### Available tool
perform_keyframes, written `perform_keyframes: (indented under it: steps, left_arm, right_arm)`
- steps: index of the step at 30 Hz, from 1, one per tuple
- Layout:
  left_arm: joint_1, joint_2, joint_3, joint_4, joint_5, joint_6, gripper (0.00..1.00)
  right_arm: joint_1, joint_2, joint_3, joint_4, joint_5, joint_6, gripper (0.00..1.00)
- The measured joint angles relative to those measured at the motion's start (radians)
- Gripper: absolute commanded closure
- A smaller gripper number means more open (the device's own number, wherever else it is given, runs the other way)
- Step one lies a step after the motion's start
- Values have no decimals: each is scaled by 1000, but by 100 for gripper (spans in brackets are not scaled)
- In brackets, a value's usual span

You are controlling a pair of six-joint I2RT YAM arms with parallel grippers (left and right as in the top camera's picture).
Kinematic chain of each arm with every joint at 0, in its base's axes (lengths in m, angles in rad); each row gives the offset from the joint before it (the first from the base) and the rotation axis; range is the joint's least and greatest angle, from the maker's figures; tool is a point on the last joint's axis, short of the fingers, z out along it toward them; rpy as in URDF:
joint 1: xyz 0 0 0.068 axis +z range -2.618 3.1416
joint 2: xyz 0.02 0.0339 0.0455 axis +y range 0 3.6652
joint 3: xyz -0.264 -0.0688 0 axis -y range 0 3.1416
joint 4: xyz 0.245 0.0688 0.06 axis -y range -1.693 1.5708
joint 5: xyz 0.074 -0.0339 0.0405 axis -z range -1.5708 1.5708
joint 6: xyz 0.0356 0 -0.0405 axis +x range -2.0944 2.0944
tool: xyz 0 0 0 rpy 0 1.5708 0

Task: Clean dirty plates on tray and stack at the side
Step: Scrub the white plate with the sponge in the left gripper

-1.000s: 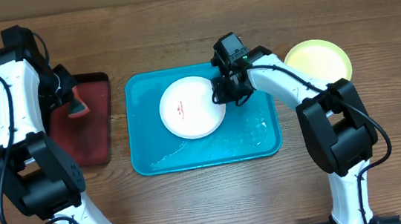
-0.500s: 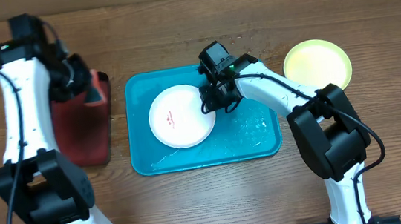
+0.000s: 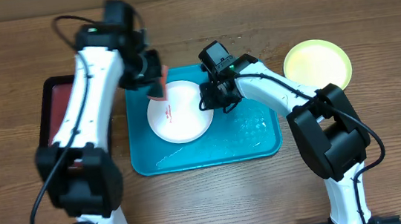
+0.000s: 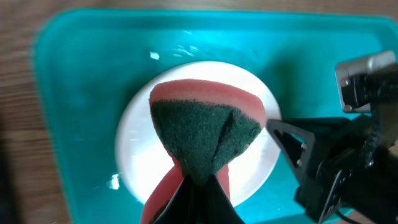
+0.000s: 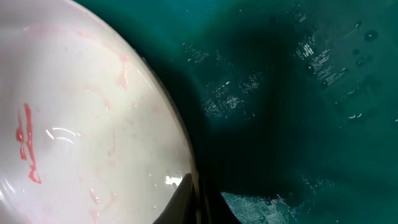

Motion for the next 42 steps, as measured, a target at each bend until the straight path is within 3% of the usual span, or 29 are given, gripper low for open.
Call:
perform_keyframes:
  steps: [13, 20, 32, 37, 42]
  left_arm:
    - [-120, 244, 0, 38, -18, -55, 96]
    - [-121, 273, 0, 51, -65, -70, 96]
    - [-100, 283, 30, -21, -436, -155, 96]
    - [-92, 285, 73, -6, -406, -150, 96]
    - [-100, 285, 73, 67, -207, -117, 96]
  right_arm:
    - [-4, 0, -3, 30, 11, 65, 96]
    - [-39, 0, -4, 32, -5, 116, 96]
    - [-42, 2, -4, 37, -15, 128, 96]
    - [-42, 2, -4, 43, -6, 143, 96]
    - [-49, 2, -4, 41, 1, 146, 96]
